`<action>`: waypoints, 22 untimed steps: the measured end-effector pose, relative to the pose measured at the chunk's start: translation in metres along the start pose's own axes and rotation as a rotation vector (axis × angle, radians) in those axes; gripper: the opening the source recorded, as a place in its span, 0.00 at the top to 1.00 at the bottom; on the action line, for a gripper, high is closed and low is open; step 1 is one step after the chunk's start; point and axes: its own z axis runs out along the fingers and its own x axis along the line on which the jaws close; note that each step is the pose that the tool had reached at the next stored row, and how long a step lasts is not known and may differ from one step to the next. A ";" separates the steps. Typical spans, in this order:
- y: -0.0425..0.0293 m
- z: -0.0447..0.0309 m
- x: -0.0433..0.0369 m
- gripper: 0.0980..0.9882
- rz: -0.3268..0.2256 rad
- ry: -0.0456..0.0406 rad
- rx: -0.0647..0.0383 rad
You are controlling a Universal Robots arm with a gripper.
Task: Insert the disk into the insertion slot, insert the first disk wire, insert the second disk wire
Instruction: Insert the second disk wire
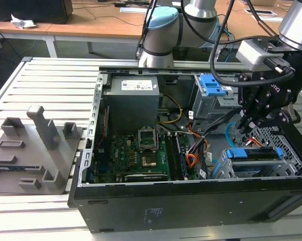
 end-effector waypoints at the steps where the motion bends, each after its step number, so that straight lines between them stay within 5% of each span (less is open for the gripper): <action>1: -0.0001 0.0001 0.0001 0.93 0.021 -0.0014 0.000; 17: -0.0002 0.0019 0.0000 0.93 0.398 -0.0278 -0.002; 22: 0.0011 0.0021 0.0063 0.93 0.398 -0.0354 -0.001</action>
